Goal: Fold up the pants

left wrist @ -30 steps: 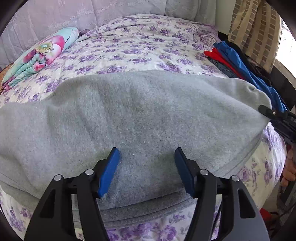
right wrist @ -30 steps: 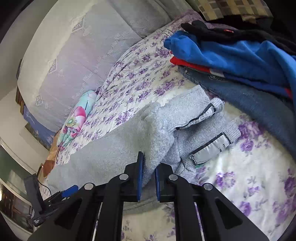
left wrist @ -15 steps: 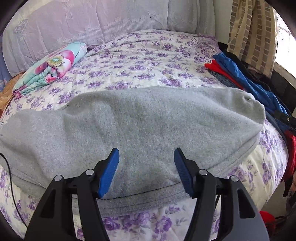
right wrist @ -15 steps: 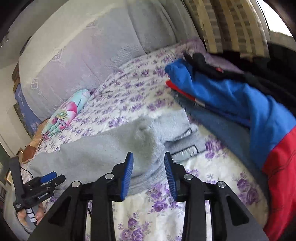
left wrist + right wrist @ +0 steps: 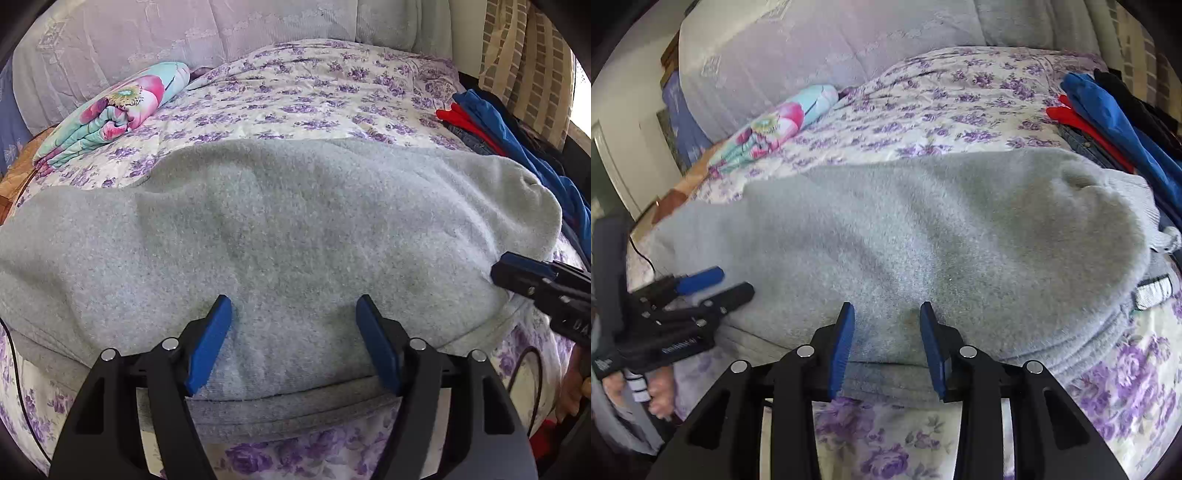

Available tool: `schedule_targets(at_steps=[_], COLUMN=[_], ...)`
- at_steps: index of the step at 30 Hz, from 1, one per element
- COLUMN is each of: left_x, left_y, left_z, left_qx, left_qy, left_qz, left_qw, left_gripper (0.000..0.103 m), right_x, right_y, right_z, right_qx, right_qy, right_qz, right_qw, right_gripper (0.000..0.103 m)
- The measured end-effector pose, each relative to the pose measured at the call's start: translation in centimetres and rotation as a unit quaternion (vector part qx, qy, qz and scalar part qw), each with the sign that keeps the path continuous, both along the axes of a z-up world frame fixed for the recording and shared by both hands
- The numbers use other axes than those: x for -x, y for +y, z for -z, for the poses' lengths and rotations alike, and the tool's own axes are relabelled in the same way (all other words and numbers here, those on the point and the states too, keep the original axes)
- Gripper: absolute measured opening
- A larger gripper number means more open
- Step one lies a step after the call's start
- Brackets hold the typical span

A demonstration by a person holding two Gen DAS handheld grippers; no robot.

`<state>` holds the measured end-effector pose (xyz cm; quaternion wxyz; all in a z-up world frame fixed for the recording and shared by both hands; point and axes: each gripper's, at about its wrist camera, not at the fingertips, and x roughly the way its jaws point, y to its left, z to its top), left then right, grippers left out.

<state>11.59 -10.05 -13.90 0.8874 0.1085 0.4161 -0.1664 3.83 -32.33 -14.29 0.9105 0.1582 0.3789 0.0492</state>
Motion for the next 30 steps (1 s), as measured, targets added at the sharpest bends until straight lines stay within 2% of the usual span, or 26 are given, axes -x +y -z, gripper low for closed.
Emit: schedule_targets(at_steps=[2,4,7,8,10,11,13,16,17,19,20,23,25,27,28,29,30], left_x=[0.1,0.1,-0.1,-0.2,-1.4,-2.6,-5.1,-7.0,-6.5,-4.0,-3.4,-2.9,-2.7,-2.5,-2.5,-2.5,-2.6], left_y=[0.5,0.8,0.0,-0.2,0.4,1.2,3.2,5.4,5.8,5.9,6.2,7.5,7.5,7.4,7.4,7.5,7.6], left_z=[-0.6,-1.4,-2.5,-3.0,-4.1,-4.4,-4.2,-0.8,0.5,0.9,0.7,0.4,0.4,0.5,0.5,0.4,0.5], left_qx=[0.019,0.034,0.043,0.039,0.032,0.034,0.038,0.001,-0.001,-0.016,-0.012,0.032,0.031,0.027,0.029,0.032,0.036], left_qy=[0.0,-0.007,-0.017,-0.033,-0.059,-0.056,-0.023,0.045,0.047,-0.004,-0.011,-0.001,-0.004,-0.009,-0.008,-0.008,-0.007], left_qz=[-0.001,-0.001,0.017,0.019,-0.006,-0.024,-0.062,-0.073,-0.067,-0.056,-0.059,-0.074,-0.073,-0.071,-0.07,-0.069,-0.067], left_qw=[0.9998,0.9994,0.9988,0.9985,0.9977,0.9976,0.9971,0.9963,0.9967,0.9983,0.9981,0.9967,0.9969,0.9971,0.9971,0.9971,0.9971], left_gripper=[0.067,0.067,0.067,0.067,0.067,0.067,0.067,0.067,0.068,0.068,0.068,0.068,0.068,0.068,0.068,0.068,0.068], right_x=[2.4,4.6,6.6,7.0,7.6,7.7,6.7,2.7,1.0,-2.6,-4.7,-10.7,-14.6,-18.0,-19.5,-20.8,-21.9], right_y=[-1.4,-2.9,-6.3,-7.2,-8.6,-8.8,-8.1,-4.4,-2.9,0.2,2.0,7.6,10.9,13.7,14.7,15.5,16.1], right_z=[-2.0,-3.5,-3.9,-3.8,-3.5,-3.5,-4.0,-5.9,-6.6,-7.5,-7.9,-8.4,-8.2,-7.8,-7.4,-6.9,-6.3], right_qx=[-0.024,0.002,0.013,0.01,0.001,-0.013,-0.029,-0.023,-0.03,-0.043,-0.045,-0.018,0.002,0.009,0.013,0.013,0.008], right_qy=[-0.038,-0.056,-0.052,-0.049,-0.049,-0.055,-0.066,-0.082,-0.087,-0.086,-0.08,-0.058,-0.037,-0.015,-0.003,0.009,0.021], right_qz=[0.015,0.053,0.115,0.131,0.158,0.16,0.124,0.043,0.009,-0.056,-0.089,-0.161,-0.191,-0.211,-0.217,-0.218,-0.219], right_qw=[0.999,0.997,0.992,0.99,0.986,0.986,0.99,0.995,0.996,0.994,0.992,0.985,0.981,0.977,0.976,0.976,0.975], right_gripper=[0.05,0.058,0.059,0.059,0.059,0.06,0.06,0.06,0.06,0.06,0.06,0.06,0.059,0.045,0.031,0.024,0.023])
